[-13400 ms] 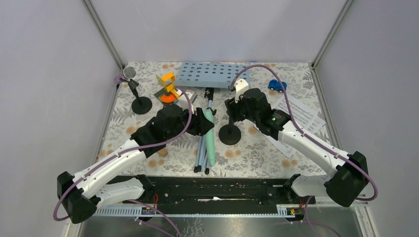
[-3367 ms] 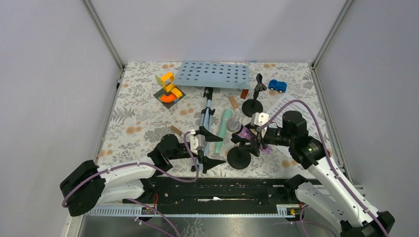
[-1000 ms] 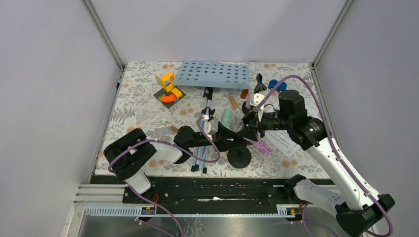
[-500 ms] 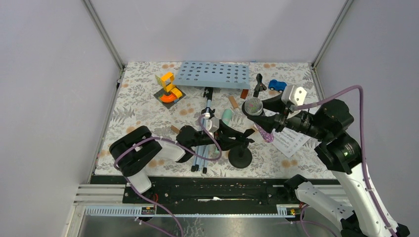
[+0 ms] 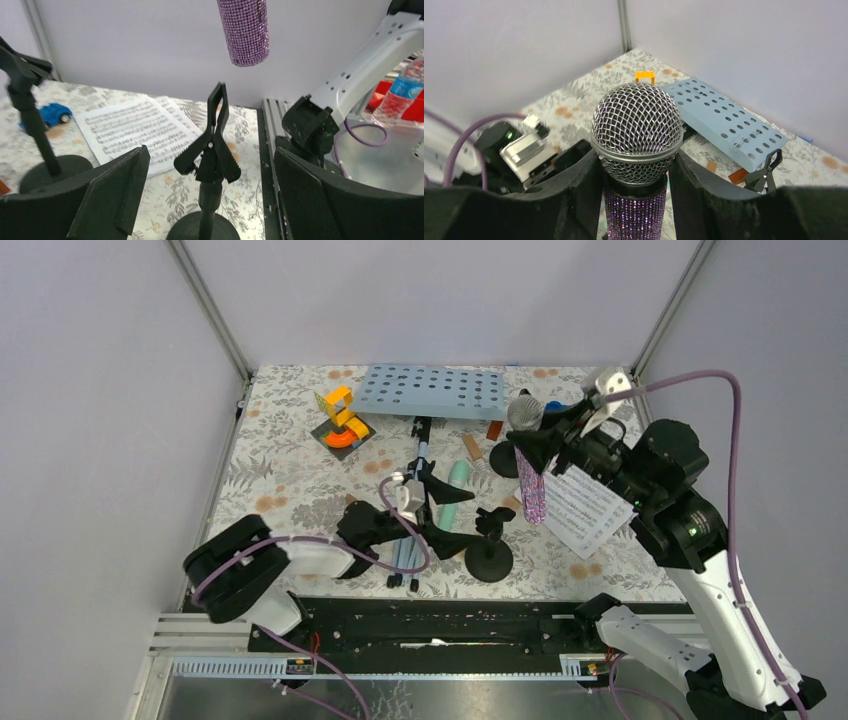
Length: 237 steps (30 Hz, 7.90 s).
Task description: Pack up the instrument practice props
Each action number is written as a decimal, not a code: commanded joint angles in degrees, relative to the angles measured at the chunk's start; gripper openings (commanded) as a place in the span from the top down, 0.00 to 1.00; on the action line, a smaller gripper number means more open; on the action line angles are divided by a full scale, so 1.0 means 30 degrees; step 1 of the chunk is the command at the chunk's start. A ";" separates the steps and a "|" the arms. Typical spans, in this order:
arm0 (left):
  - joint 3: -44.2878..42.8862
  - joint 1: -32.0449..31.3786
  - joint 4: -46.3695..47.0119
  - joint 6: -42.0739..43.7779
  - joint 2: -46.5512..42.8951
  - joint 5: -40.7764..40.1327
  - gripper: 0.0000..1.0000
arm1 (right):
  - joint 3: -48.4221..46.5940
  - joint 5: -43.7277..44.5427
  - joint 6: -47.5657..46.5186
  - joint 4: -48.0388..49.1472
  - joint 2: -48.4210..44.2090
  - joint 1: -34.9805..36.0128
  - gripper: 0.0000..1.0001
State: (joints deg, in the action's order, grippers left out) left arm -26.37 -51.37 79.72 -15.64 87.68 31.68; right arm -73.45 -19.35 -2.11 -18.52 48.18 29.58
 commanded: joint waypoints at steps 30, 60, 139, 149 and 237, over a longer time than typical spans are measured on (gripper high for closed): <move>-0.6429 0.0089 -3.8542 -0.5364 -2.1413 -2.4414 0.01 | -0.8595 1.7752 1.4508 -0.5624 1.7536 0.7344 1.00; -0.5976 0.0084 -3.9534 -0.5830 -2.1828 -2.4718 0.01 | -0.7934 1.4688 1.5359 -0.5105 2.3933 0.4553 0.79; -0.5126 0.0076 -3.8137 -0.4828 -2.1704 -2.4198 0.01 | 1.9941 0.3640 0.1428 1.0996 -0.6920 0.4590 0.39; -0.5126 0.0083 -3.8199 -0.4893 -2.1770 -2.4309 0.01 | 2.0934 0.4313 0.1033 1.2941 -0.6303 0.4583 0.70; -0.5127 0.0077 -3.8205 -0.4783 -2.0896 -2.4445 0.01 | 0.2045 0.3714 0.0119 2.0693 2.0068 -0.9744 0.83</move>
State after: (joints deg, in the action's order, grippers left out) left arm -41.71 -51.29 -36.36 -30.28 24.97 -40.77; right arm -68.29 -8.23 0.38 33.10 108.81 0.43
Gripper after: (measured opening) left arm 0.988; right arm 0.360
